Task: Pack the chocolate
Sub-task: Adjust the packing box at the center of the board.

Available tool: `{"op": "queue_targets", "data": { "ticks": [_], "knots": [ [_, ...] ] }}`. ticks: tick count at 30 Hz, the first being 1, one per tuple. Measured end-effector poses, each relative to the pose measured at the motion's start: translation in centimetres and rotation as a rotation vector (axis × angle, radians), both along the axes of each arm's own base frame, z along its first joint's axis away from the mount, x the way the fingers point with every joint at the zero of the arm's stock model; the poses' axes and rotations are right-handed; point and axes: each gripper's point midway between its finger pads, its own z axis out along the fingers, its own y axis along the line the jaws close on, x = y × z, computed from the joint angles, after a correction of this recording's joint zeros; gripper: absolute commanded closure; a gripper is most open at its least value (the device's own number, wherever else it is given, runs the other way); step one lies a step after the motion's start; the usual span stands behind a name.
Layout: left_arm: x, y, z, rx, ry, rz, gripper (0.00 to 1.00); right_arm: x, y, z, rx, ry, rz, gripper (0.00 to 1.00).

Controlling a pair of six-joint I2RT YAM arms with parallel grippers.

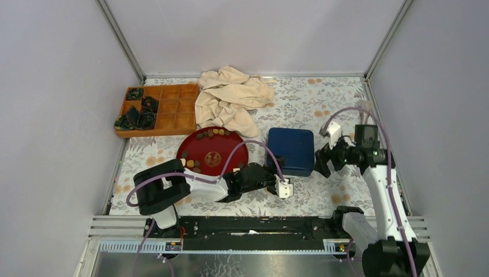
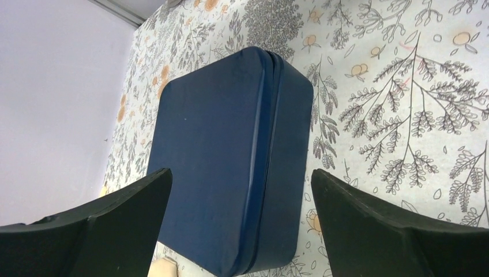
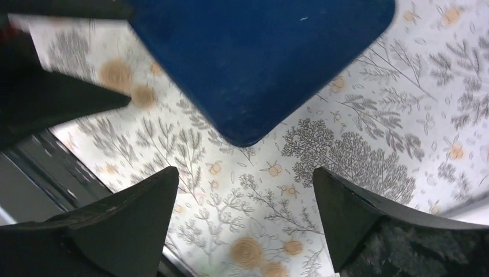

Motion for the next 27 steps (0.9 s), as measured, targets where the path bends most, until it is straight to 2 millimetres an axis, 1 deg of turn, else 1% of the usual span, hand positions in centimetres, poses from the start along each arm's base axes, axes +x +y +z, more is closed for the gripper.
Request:
{"op": "queue_targets", "data": {
  "ticks": [2,3,5,6,7,8,9,10,12,13,15,17,18,19,20,21,22,24,26,27],
  "knots": [
    [0.1,0.1,-0.4,0.012,-0.021,-0.004,0.02,1.3,-0.4,1.0,0.068,0.077,-0.128,0.05],
    [0.1,0.1,-0.5,0.019,-0.03,-0.006,0.03,1.9,-0.6,1.5,0.104,0.11,-0.172,0.08],
    [0.3,0.2,-0.9,0.039,-0.044,-0.009,0.08,3.4,-1.0,2.5,0.19,0.183,-0.251,0.16],
    [0.5,0.4,-1.1,0.05,-0.045,-0.004,0.09,4.3,-1.2,2.7,0.236,0.226,-0.284,0.21],
    [0.7,0.6,-1.3,0.058,-0.04,0.004,0.09,5.1,-1.6,2.6,0.276,0.271,-0.317,0.23],
    [1.1,0.8,-1.4,0.063,-0.023,0.019,0.08,5.9,-2.2,2.0,0.322,0.333,-0.355,0.24],
    [1.5,1.2,-1.4,0.062,0.0,0.038,0.08,6.1,-2.5,1.4,0.344,0.373,-0.373,0.25],
    [2.0,1.9,-1.3,0.051,0.049,0.074,0.08,6.2,-2.9,0.2,0.385,0.454,-0.403,0.25],
    [3.2,3.2,-0.3,-0.005,0.156,0.159,0.1,5.9,-3.4,-1.6,0.436,0.575,-0.442,0.27],
    [4.0,4.0,0.6,-0.054,0.225,0.217,0.12,5.7,-3.6,-2.4,0.459,0.632,-0.462,0.31],
    [5.6,5.6,2.8,-0.169,0.348,0.325,0.2,5.7,-3.7,-3.3,0.484,0.683,-0.489,0.42],
    [7.2,7.1,4.7,-0.291,0.481,0.427,0.29,6.1,-3.9,-4.0,0.485,0.686,-0.527,0.5],
    [7.8,7.8,5.3,-0.339,0.535,0.47,0.34,6.4,-4.1,-4.3,0.478,0.68,-0.544,0.55],
    [8.4,8.3,5.4,-0.373,0.592,0.513,0.4,6.8,-4.3,-4.7,0.464,0.67,-0.565,0.59],
    [8.8,8.8,5.2,-0.397,0.648,0.555,0.46,7.3,-4.6,-5.1,0.449,0.66,-0.586,0.65],
    [9.1,9.2,4.6,-0.407,0.709,0.598,0.54,7.8,-4.7,-5.4,0.44,0.649,-0.597,0.7],
    [9.3,9.4,3.8,-0.406,0.761,0.635,0.58,8.4,-4.7,-5.8,0.427,0.644,-0.607,0.74],
    [9.7,9.3,1.8,-0.378,0.855,0.7,0.62,9.3,-4.2,-6.8,0.406,0.659,-0.607,0.79],
    [10.1,8.8,-0.9,-0.327,0.951,0.754,0.63,10.1,-2.9,-8.0,0.391,0.697,-0.593,0.8],
    [10.1,8.5,-1.9,-0.307,0.981,0.77,0.63,10.4,-2.3,-8.6,0.384,0.718,-0.588,0.8]
  ]
}}
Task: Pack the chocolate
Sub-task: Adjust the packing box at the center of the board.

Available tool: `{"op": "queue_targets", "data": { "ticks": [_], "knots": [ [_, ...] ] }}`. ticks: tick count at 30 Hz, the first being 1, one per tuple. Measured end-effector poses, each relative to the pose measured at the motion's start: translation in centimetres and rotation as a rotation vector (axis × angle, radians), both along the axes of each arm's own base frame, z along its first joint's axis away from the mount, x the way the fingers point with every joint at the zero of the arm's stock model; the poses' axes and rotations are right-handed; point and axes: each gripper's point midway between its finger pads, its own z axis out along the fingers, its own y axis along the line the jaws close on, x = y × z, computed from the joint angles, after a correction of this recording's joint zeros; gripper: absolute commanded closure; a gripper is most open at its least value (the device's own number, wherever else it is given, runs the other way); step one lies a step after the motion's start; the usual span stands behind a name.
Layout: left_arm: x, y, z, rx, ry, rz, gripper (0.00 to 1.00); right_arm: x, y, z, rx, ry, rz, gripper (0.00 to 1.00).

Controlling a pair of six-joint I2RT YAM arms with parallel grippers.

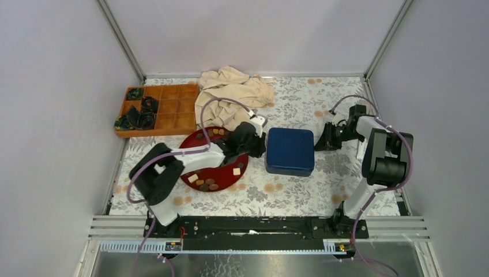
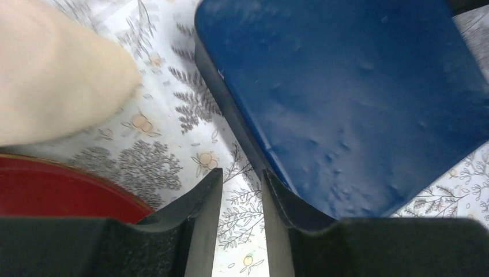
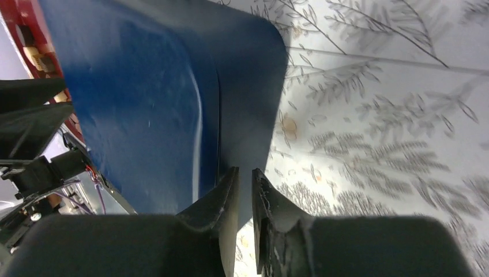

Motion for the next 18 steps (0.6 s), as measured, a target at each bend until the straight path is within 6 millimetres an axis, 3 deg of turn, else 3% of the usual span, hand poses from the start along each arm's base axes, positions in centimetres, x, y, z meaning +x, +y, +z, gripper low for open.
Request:
{"op": "queue_targets", "data": {
  "ticks": [4,8,11,14,18],
  "knots": [
    [-0.5,-0.4,-4.3,0.057,0.163,0.008,0.64,1.1,1.5,-1.5,-0.011,0.046,0.024,0.8],
    [-1.3,-0.8,-6.7,0.065,0.269,-0.009,0.65,4.1,2.1,-0.9,-0.02,0.018,0.04,0.78],
    [-1.9,-2.0,-6.6,0.019,0.308,-0.034,0.64,8.0,2.8,0.7,-0.021,-0.055,0.064,0.75],
    [-3.3,-3.6,-6.3,-0.024,0.339,-0.073,0.63,11.9,4.9,2.9,0.014,-0.146,0.113,0.73],
    [-4.5,-5.1,-5.4,-0.07,0.337,-0.101,0.57,13.6,6.5,4.7,0.017,-0.21,0.162,0.61]
  ]
}}
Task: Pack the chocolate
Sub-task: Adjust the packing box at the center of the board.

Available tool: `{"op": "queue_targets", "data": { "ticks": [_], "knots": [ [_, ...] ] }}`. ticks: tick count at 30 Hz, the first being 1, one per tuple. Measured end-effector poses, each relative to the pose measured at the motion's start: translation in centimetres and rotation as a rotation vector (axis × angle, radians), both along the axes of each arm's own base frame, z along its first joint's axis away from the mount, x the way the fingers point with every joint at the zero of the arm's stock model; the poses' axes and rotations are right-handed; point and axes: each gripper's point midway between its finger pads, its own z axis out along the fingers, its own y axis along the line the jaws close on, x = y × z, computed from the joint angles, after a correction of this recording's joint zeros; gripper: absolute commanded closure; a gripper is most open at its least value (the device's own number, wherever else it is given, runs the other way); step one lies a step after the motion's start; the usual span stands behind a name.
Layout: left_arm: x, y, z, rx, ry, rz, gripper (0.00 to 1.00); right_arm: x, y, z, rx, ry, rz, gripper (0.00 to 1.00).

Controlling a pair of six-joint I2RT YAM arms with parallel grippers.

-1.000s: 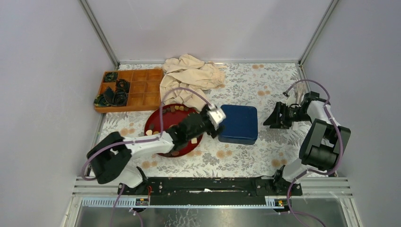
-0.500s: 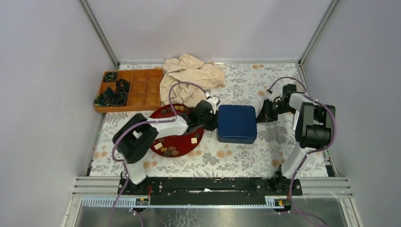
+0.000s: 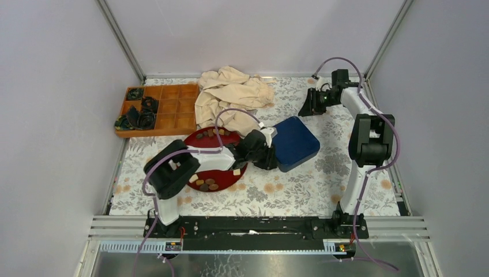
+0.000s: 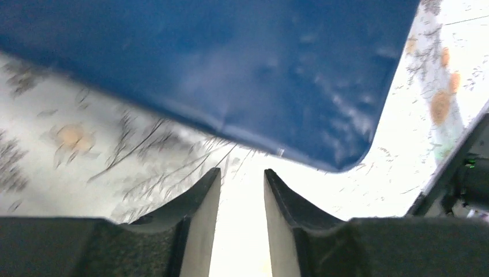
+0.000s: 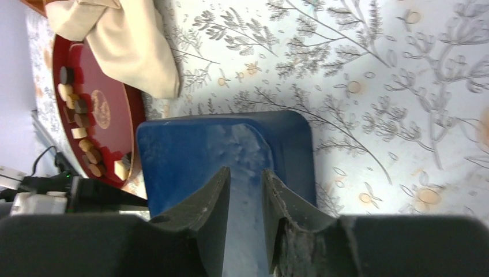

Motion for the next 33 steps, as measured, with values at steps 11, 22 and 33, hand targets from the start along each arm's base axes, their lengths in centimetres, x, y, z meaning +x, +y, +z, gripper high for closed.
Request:
{"op": "queue_targets", "data": {
  "ticks": [11,22,33],
  "knots": [
    [-0.7,4.1,12.6,-0.049,-0.51,0.001,0.01,-4.2,-13.9,4.8,0.0,-0.113,-0.328,0.31],
    [-1.4,-3.0,10.6,0.134,-0.993,-0.359,0.08,-11.4,-9.0,-0.6,0.231,0.192,-0.394,0.42],
    [-0.7,-7.4,6.6,0.318,-1.191,-0.439,0.32,-11.7,-9.2,-2.6,0.25,0.279,-0.509,0.43]
  ]
}}
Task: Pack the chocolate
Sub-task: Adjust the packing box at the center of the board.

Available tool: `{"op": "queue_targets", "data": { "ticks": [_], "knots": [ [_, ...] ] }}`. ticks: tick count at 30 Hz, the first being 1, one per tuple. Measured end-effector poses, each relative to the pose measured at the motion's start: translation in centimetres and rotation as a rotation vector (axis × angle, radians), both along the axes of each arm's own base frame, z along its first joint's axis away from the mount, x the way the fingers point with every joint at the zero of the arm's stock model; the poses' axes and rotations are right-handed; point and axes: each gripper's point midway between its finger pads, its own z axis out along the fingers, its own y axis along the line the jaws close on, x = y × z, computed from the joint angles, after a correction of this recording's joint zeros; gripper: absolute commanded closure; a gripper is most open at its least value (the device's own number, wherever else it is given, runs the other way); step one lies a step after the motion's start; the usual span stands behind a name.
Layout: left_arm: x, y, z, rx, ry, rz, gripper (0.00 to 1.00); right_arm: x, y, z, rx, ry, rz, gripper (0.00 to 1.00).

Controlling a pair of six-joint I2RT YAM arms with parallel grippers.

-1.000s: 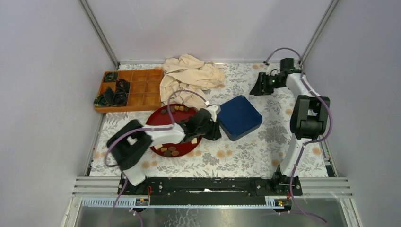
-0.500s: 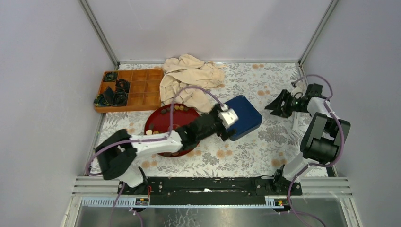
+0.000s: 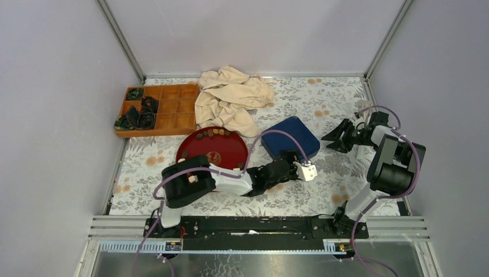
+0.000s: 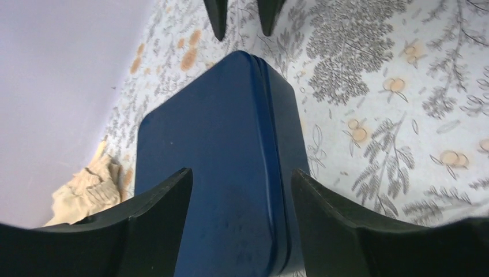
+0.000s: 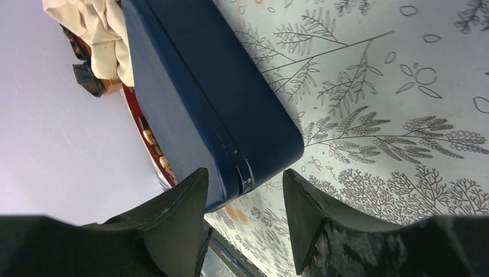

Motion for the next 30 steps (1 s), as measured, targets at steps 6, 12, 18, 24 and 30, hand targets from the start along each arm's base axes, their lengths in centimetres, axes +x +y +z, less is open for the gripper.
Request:
{"op": "queue_targets", "data": {
  "ticks": [6,12,18,24,30],
  "knots": [
    [1.2,-2.0,-0.1,0.01,-0.092,0.038,0.37,0.0,-0.3,-1.1,0.017,0.073,-0.061,0.43],
    [1.6,-2.1,-1.5,0.055,-0.12,0.058,0.41,-0.1,-0.2,-1.3,0.044,0.111,-0.092,0.44],
    [2.3,-2.2,-1.6,0.074,-0.155,0.092,0.52,-0.2,-0.2,-1.3,0.059,0.132,-0.111,0.44],
    [2.4,-2.3,-1.9,0.087,-0.177,0.113,0.54,-0.8,0.0,-1.9,0.072,0.169,-0.128,0.48],
    [2.6,-2.2,-1.9,0.086,-0.183,0.123,0.55,-1.0,0.1,-2.3,0.086,0.191,-0.128,0.52]
  ]
}}
